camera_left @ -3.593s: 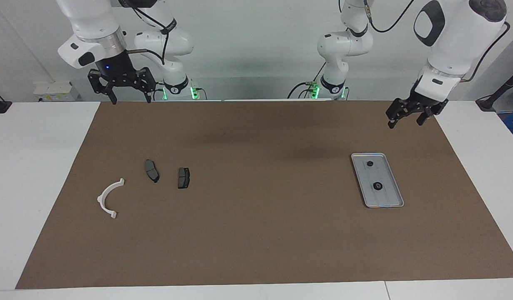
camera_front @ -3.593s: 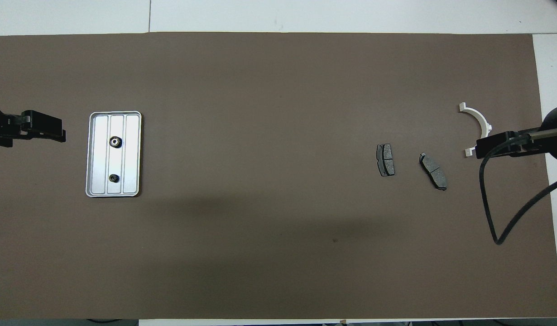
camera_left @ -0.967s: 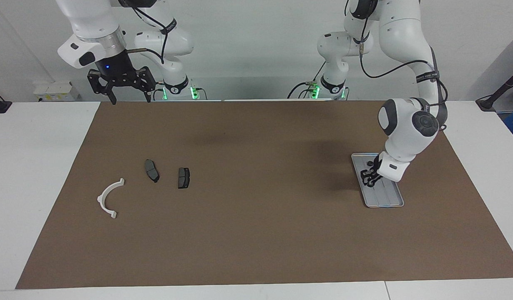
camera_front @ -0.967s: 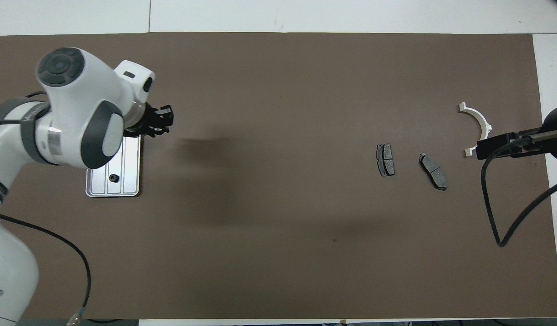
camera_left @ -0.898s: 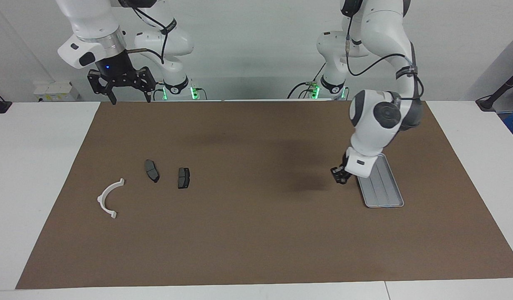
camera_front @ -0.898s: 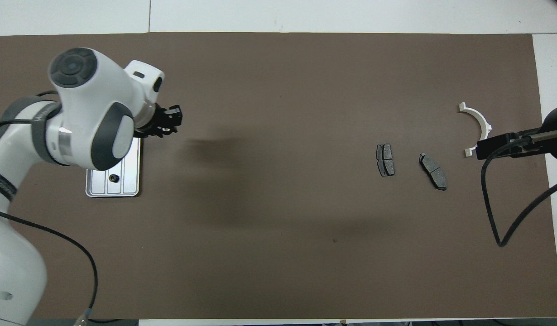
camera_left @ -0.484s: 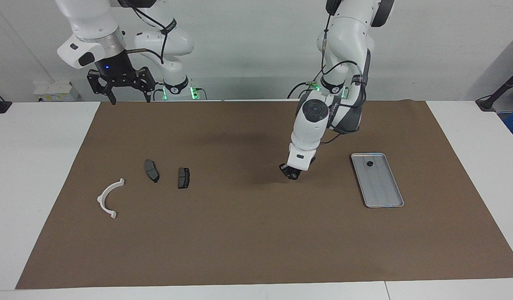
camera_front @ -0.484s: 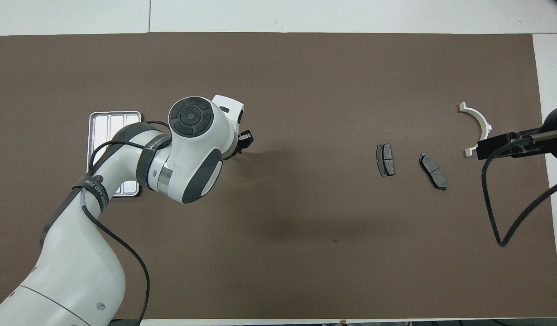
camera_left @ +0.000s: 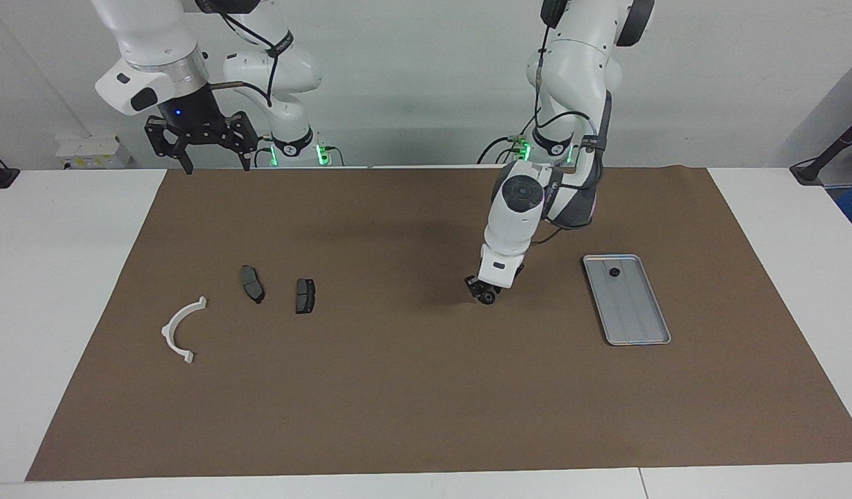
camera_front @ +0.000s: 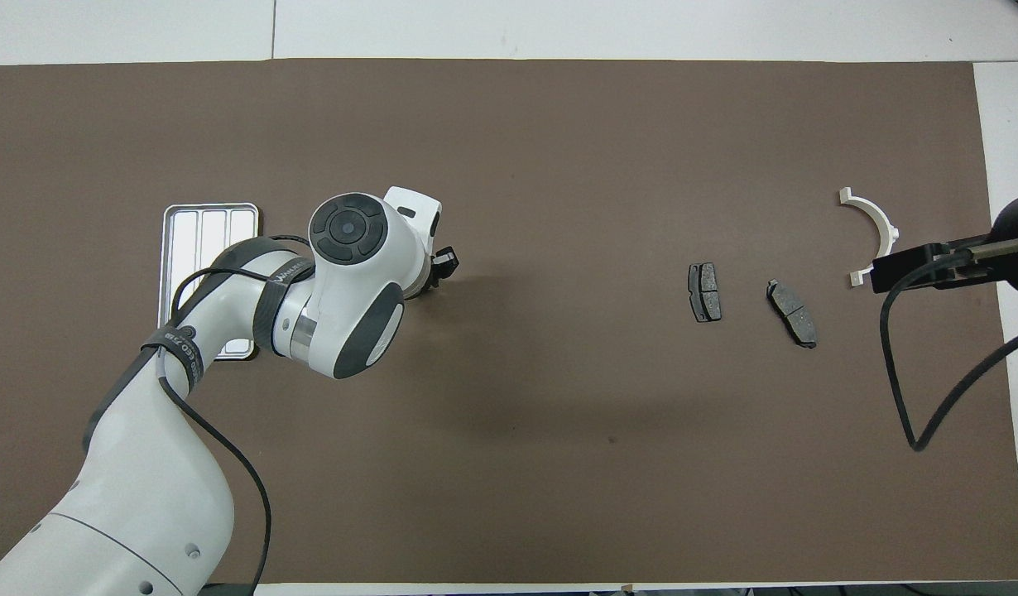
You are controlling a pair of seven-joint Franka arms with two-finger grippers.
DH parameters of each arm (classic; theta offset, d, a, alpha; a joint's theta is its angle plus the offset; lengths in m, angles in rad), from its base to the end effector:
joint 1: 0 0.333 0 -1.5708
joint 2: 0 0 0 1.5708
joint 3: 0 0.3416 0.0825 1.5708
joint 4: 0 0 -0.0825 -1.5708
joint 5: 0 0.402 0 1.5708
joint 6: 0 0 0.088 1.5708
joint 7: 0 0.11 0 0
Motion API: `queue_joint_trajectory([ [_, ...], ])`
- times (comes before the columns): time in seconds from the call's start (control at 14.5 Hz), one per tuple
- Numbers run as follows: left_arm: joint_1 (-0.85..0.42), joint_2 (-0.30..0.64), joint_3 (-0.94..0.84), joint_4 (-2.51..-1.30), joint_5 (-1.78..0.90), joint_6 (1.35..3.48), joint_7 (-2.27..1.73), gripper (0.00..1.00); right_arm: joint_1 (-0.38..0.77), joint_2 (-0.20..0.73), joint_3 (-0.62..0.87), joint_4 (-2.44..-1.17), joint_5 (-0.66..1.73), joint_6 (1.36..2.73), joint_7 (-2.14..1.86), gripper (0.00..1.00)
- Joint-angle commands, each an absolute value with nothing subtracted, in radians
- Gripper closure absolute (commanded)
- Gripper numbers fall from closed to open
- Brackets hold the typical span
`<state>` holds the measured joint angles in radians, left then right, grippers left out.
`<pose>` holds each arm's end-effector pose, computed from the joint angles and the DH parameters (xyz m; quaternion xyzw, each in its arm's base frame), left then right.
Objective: Place bearing gear from tray to pile
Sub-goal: 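Lower the gear onto the table center and open the left gripper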
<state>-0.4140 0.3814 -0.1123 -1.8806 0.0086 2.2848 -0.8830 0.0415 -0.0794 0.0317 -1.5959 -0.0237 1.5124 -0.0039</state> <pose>0.5702 -0.3255 0.3201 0.9836 0.1788 -0.0017 0.0215 0.5383 0.0376 0.6739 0.9992 0.0378 -0.0016 0.0131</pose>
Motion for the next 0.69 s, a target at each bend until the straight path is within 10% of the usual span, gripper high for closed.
queue_joint_trajectory([
  [0.0, -0.384, 0.290, -0.101, -1.933, 0.011, 2.208, -0.844, 0.00, 0.037, -0.101, 0.029, -1.618, -0.008, 1.509, -0.026, 0.00],
  [0.28, -0.172, 0.082, -0.103, -2.147, 0.011, 2.171, -0.401, 0.00, 0.049, -0.113, 0.034, -1.647, -0.008, 1.516, -0.002, 0.00],
  [0.62, 0.070, 0.084, -0.103, -2.170, 0.011, 2.241, -0.010, 0.06, 0.194, -0.114, 0.041, -1.762, 0.026, 1.655, 0.297, 0.00],
])
